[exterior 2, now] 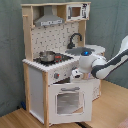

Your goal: Play with the kitchen

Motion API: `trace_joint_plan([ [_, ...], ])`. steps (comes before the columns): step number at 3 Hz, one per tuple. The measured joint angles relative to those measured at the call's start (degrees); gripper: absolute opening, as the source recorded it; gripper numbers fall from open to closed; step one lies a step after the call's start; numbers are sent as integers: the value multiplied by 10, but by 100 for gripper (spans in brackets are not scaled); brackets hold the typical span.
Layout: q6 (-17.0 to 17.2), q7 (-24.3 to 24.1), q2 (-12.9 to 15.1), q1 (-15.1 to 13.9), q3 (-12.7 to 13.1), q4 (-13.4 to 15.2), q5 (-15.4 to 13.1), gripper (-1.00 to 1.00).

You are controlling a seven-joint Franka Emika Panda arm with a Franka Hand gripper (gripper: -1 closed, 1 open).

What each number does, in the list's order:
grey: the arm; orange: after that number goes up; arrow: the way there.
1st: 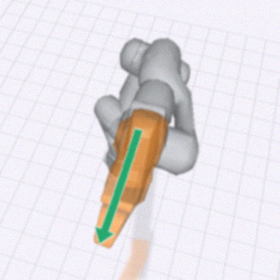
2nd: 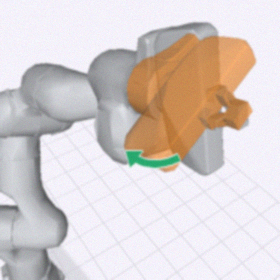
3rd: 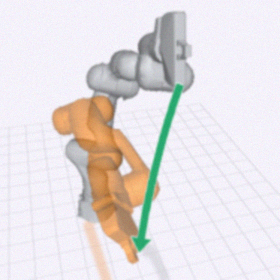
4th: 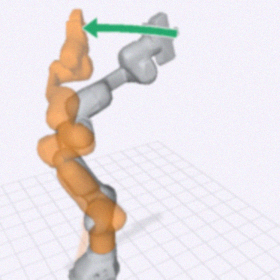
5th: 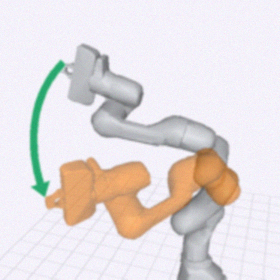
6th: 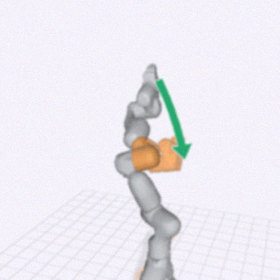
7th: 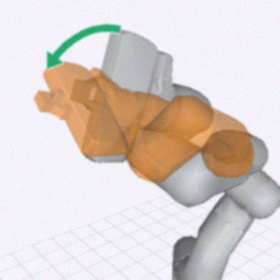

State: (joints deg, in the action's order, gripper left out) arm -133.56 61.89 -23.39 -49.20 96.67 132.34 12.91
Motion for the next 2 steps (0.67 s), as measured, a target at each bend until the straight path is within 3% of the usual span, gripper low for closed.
trace_joint_plan([
  [2, -7, -116, 0, 42, 1, 0, 0, -100],
])
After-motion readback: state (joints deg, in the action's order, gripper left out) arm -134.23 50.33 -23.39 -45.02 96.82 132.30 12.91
